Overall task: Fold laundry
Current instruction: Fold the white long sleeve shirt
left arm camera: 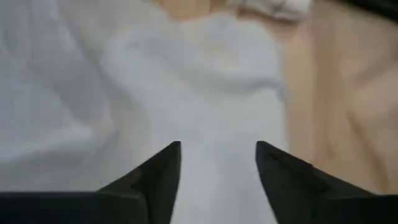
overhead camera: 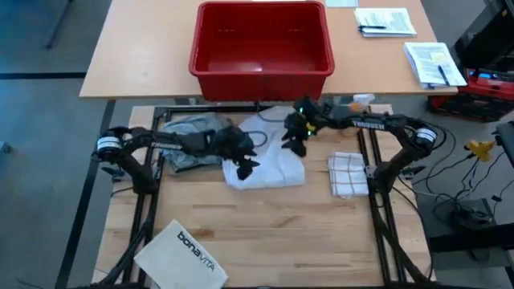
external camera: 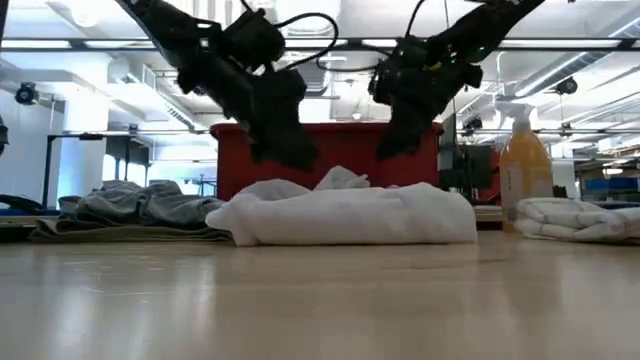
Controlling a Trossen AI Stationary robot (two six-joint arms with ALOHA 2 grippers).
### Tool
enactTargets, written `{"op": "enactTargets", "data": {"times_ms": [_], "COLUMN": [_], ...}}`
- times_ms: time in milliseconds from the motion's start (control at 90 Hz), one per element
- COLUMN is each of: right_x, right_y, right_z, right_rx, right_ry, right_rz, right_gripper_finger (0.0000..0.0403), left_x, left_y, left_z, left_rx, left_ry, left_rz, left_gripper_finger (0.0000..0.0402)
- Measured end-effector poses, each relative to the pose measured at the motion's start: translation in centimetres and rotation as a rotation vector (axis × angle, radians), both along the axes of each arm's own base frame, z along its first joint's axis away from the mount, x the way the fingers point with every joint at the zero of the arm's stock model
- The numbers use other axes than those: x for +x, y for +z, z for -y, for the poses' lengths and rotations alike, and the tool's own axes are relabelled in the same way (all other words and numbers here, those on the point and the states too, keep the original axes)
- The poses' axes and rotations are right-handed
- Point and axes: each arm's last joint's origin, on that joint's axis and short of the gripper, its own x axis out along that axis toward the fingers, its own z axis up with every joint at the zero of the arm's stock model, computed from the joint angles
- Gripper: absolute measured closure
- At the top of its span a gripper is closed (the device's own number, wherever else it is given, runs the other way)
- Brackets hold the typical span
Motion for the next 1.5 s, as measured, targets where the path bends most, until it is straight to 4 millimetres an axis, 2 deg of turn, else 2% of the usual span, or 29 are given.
{"op": "enactTargets", "data": {"times_ms": [189, 267, 378, 544, 711, 811, 944, 1133, 1244, 1378, 1500], "right_x": [1.1, 1.2, 1.0, -0.5, -2.2, -3.0, -4.1, -6.2, -7.0, -7.6, -7.7], "right_y": [-3.8, -5.3, -6.4, -9.2, -10.5, -10.7, -10.8, -10.1, -9.4, -8.8, -7.4], "right_z": [-5.2, -6.3, -6.7, -7.2, -9.4, -11.5, -15.0, -20.3, -23.0, -25.5, -27.5], "right_rx": [-0.007, -0.03, -0.037, 0.002, 0.056, 0.085, 0.106, 0.072, 0.072, 0.093, 0.128], "right_ry": [0.074, 0.044, -0.016, -0.025, 0.002, 0.036, 0.065, 0.095, 0.117, 0.156, 0.221], "right_rz": [0.011, -0.003, -0.03, -0.139, -0.18, -0.18, -0.182, -0.176, -0.138, -0.121, -0.078], "right_gripper_finger": [0.0328, 0.0357, 0.0393, 0.04, 0.0402, 0.0403, 0.0403, 0.0403, 0.0403, 0.0403, 0.0403], "left_x": [-1.0, -1.8, -3.2, -4.7, -4.3, -3.3, -2.5, -2.4, -2.2, -1.6, -0.8], "left_y": [-2.4, -3.7, -5.5, -7.3, -7.2, -6.2, -5.3, -5.3, -4.3, -2.7, -1.5], "left_z": [1.9, 2.1, 2.3, 2.7, 3.8, 5.5, 9.3, 14.7, 17.3, 18.9, 19.0], "left_rx": [-0.033, -0.048, -0.071, -0.127, -0.227, -0.256, -0.25, -0.357, -0.392, -0.338, -0.261], "left_ry": [-0.016, -0.007, 0.015, 0.061, 0.082, 0.017, -0.096, -0.169, -0.202, -0.186, -0.161], "left_rz": [-0.052, -0.083, -0.134, -0.181, -0.089, -0.004, 0.021, -0.013, 0.027, 0.104, 0.167], "left_gripper_finger": [0.0311, 0.034, 0.037, 0.0396, 0.0398, 0.0395, 0.0398, 0.04, 0.04, 0.04, 0.04]}}
